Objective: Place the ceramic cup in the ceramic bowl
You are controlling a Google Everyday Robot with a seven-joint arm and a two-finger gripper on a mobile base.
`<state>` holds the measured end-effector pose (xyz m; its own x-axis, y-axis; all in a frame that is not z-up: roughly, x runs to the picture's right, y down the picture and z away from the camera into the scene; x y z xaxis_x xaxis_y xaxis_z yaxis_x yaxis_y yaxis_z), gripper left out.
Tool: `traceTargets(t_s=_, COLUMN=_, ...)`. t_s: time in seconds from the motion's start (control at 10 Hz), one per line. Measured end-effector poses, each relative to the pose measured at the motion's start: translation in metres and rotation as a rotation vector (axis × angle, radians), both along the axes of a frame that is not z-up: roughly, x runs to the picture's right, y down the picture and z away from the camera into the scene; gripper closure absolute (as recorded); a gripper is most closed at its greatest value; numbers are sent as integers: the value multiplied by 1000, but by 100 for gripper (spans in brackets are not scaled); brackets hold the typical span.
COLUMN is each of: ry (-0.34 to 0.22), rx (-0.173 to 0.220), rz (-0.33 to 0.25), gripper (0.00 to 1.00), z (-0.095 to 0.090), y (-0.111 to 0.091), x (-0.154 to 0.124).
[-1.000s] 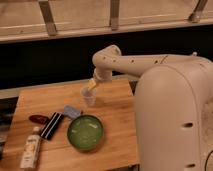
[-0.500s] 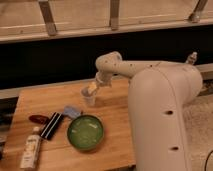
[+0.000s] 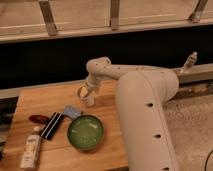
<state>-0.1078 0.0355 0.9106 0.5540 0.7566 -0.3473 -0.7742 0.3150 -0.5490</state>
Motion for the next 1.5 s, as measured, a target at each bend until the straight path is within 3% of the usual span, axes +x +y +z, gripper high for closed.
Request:
traceTargets(t_s=0.4, ry=-43, rx=34, rz=-25, gripper=94, z=-21, y=-9, x=-2)
traceTargets(t_s=0.5, ry=-48, rx=38, rz=-26, gripper=98, z=-23, y=-10, x=-1)
traceTargets(t_s=0.9, ry=-62, rx=48, rz=-17, gripper=100, z=-36, y=-21, x=5)
traceTargets(t_s=1.2, ry=-55, rx=32, rz=-16, gripper=100, z=-60, y=-51, x=21)
traceTargets(t_s=1.5, ry=-72, rx=42, rz=27, gripper=100, z=-100, y=-77, x=63)
